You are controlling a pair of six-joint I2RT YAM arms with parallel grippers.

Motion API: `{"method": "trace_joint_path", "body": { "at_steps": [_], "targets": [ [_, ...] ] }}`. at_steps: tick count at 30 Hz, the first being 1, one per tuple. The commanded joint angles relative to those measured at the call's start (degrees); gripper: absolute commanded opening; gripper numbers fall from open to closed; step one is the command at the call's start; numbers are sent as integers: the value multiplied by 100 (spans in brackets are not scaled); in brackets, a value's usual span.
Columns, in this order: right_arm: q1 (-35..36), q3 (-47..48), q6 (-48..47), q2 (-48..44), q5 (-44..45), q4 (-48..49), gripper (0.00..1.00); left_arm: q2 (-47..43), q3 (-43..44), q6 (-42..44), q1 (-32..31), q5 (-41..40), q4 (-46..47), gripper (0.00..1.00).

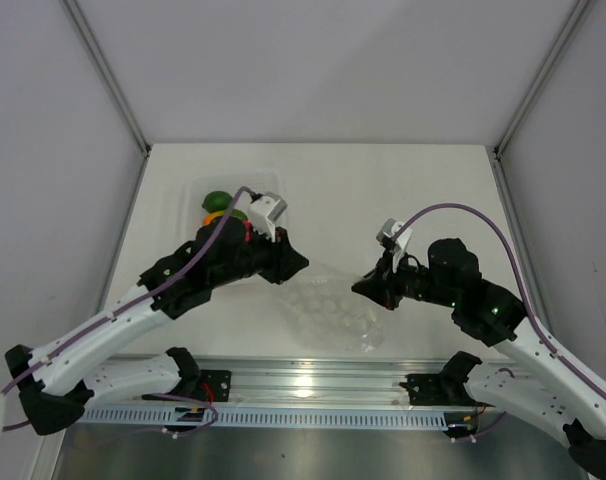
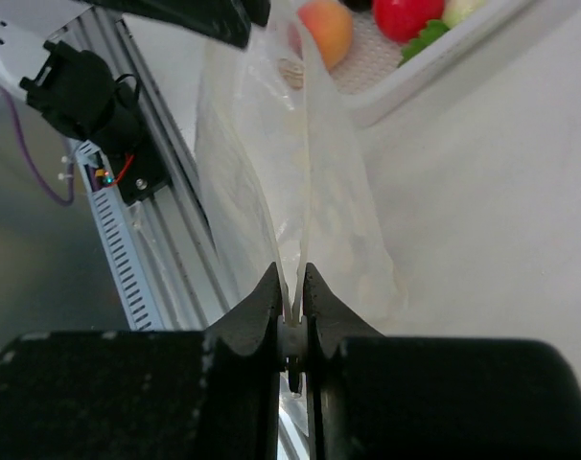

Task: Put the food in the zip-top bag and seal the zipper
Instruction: Open the zipper of the food storage bag at the center of the board.

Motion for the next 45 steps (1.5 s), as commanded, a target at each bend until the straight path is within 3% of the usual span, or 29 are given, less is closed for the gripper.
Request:
{"method": "trace_joint_path", "body": {
  "at_steps": [1,4,7,11,13,16,22,26,29,45],
  "targets": [
    [32,241,-188,-53,-766,106,0,-792,-251,565,-22,-647,668,31],
    [40,240,-232,-36,-1389,185,0,-1311,-620,1151,-22,-516,1046,50],
    [40,240,-258,43,-1855,194,0,-1462,-718,1749,-22,-130,1075,59],
    [40,258,-267,131,-2199,185,0,-1269,-568,2454,-22,396,785,60],
    [49,258,-276,114,-2261,202,0,-1181,-551,2734,-22,391,758,55],
    [40,258,-293,88,-2235,203,0,-953,-410,2789,-13,538,705,44],
    [40,249,-293,96,-2173,185,0,-1101,-594,2851,-13,1401,582,41],
    [40,240,-302,131,-2208,202,0,-1330,-691,2745,-22,1532,503,43],
    [49,232,-293,140,-2270,229,0,-1392,-726,2727,-22,1725,406,50],
    [40,232,-293,52,-2419,246,0,-495,-542,2868,-83,2376,-209,61]
  ]
}}
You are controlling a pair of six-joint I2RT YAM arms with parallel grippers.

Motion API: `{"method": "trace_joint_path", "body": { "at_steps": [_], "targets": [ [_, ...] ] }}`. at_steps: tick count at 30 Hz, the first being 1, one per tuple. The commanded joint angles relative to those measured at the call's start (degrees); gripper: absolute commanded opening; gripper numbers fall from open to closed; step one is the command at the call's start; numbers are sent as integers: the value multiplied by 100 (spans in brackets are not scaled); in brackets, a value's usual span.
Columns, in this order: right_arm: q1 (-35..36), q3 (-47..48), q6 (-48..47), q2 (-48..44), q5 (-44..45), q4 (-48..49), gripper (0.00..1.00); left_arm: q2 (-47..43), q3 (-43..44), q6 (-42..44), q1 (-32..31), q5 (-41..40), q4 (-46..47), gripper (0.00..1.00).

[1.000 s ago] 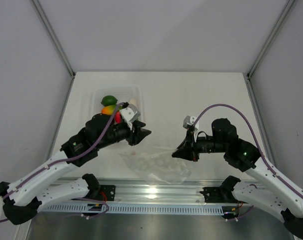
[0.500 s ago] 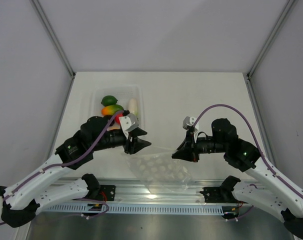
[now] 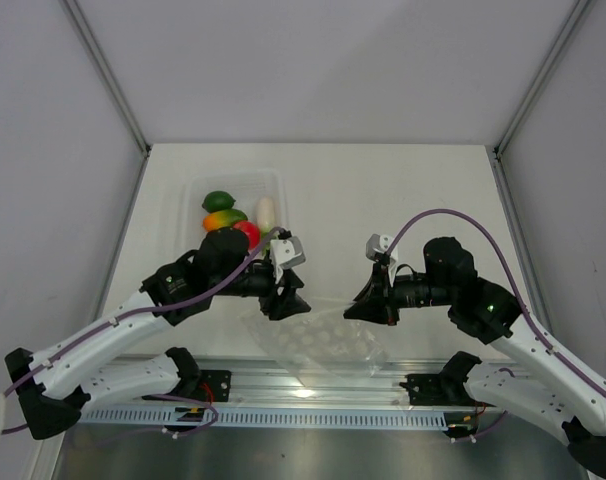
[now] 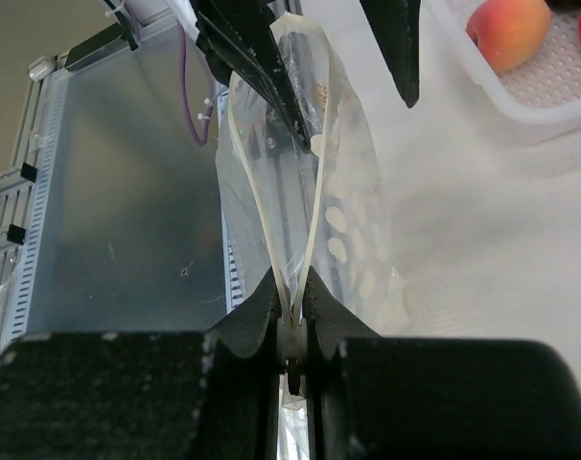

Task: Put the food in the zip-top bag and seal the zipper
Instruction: Open the zipper of the food storage bag at the center of the board.

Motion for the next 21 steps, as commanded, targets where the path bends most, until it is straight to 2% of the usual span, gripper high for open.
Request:
{"method": "trace_joint_path", "body": {
  "at_steps": [1,4,7,10,11,14,16,17,20,21],
  "targets": [
    [29,232,-105,-53,-168,201,0,95,118,164,-90,324,-37,61],
    [21,240,-97,0,-186,209,0,253,171,173,-125,491,-54,60],
    [21,258,-70,44,-81,183,0,403,241,103,-125,553,-54,46],
    [29,284,-9,79,218,130,0,534,364,33,-125,544,-133,21],
    [21,302,17,79,306,113,0,569,416,-11,-125,492,-142,1],
    [12,337,97,132,570,60,3,614,426,-99,-125,132,-151,1],
    [12,355,236,193,919,34,10,623,417,-362,-116,-410,-142,0],
    [3,398,281,220,1087,-45,26,623,417,-467,-108,-579,-133,0],
    [-50,486,632,395,2027,-273,50,587,417,-932,-90,-1519,-20,1],
    [-76,556,729,457,2255,-326,65,605,452,-1082,-90,-1800,-1,0]
  ]
}}
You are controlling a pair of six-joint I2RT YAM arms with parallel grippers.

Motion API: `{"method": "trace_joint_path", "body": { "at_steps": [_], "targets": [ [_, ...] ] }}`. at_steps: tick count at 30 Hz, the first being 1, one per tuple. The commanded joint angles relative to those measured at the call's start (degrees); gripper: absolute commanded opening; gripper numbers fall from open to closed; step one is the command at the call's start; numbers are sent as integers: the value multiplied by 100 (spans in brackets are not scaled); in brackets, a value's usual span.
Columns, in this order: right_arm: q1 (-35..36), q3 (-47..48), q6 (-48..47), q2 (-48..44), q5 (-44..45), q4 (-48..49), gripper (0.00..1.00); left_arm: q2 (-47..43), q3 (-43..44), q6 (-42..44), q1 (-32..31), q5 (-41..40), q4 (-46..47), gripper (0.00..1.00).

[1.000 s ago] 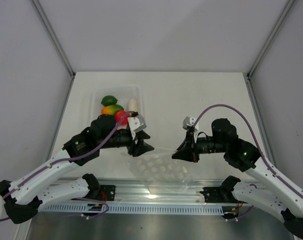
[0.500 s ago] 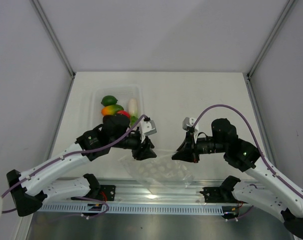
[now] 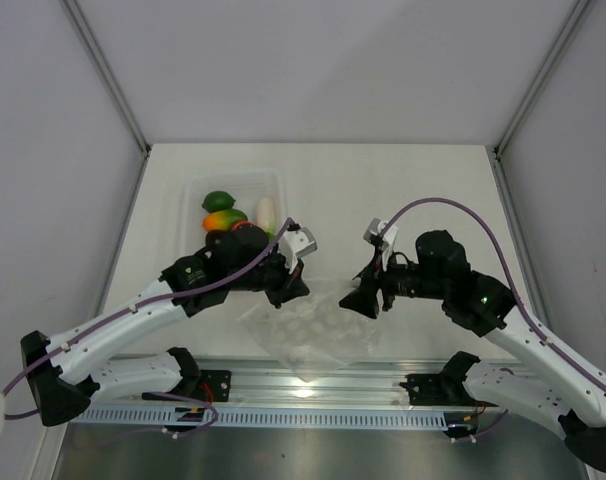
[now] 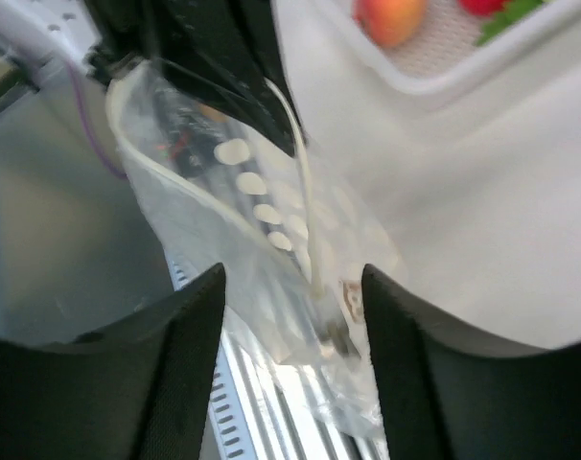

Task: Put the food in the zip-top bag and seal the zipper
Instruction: Open the zipper of the food storage bag at the center of the board.

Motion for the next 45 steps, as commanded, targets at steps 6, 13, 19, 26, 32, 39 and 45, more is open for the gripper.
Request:
{"method": "trace_joint_path", "body": {
  "at_steps": [6,13,19,26,32,39,45],
  "targets": [
    [-194,498,1389,351,2649,-323,99,123,427,-1913,-9,-3156,449,0],
    [-450,1313,2611,1070,2097,-243,100,210,295,-2890,-404,-4949,1231,0],
    [-99,1904,3596,1634,2938,-375,97,833,707,-3820,-826,-6312,944,1],
    [332,2344,3790,2285,3731,-657,88,1704,1735,-5245,-914,-6682,-516,1],
    [359,1923,3878,2408,3837,-525,62,1582,1605,-5307,-914,-6533,-262,1],
    [385,1650,3625,2250,4671,-718,0,1144,1113,-4906,-906,-6288,166,0],
    [385,1712,2763,2197,5058,-701,0,423,-126,-3929,-511,-4507,1731,1]
  ]
}}
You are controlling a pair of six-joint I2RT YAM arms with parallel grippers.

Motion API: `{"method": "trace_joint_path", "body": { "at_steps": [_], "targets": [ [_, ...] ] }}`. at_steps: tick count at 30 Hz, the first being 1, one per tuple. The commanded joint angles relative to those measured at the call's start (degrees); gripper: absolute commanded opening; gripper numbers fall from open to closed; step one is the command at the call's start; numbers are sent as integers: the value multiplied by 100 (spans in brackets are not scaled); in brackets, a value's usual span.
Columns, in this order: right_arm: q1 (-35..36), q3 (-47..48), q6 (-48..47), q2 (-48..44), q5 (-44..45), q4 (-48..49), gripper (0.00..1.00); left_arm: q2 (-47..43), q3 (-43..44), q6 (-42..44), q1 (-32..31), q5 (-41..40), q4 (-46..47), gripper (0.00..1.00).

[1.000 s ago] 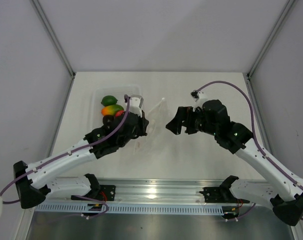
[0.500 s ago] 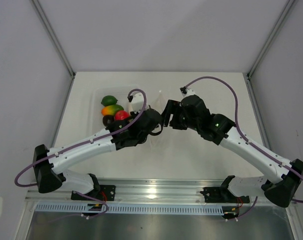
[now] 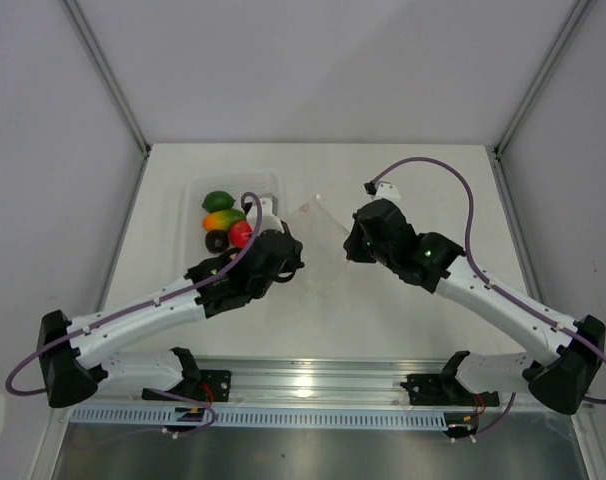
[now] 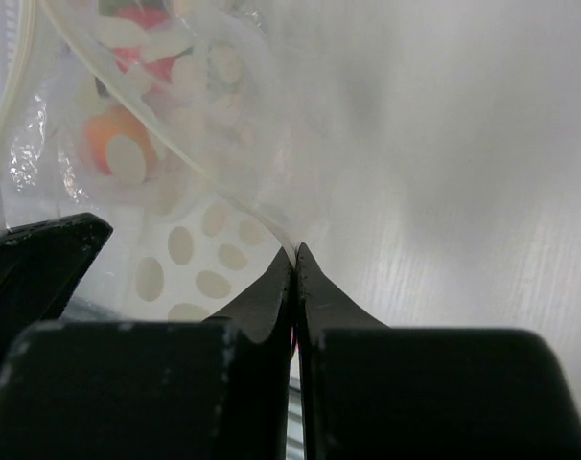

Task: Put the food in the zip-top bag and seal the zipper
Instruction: Open the zipper of the food storage bag at the center of the board.

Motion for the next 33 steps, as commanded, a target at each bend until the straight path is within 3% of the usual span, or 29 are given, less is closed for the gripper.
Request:
{"method": "trace_joint_path", "body": {
  "at_steps": [1,7,13,21,27,28,33],
  "targets": [
    [9,63,-625,-227,763,29,0,-407,-596,710,285,1328,1341,1],
    [9,239,-1248,-403,1309,-287,0,-513,-1028,799,1041,2848,2055,1],
    [53,231,-1497,-508,1310,-455,0,373,-704,922,1068,3999,2381,1],
    [1,2,-1734,-254,1021,-464,0,999,-510,992,1094,4134,2268,1],
    [9,-262,-1716,-175,906,-200,0,1078,-475,1124,1191,3836,2004,31],
    [1,-270,-1707,-131,897,-200,0,1061,-484,1150,1200,3818,1881,40],
    [-8,-393,-1760,-60,984,-121,0,702,-405,1730,1253,3502,1731,66]
  ]
}}
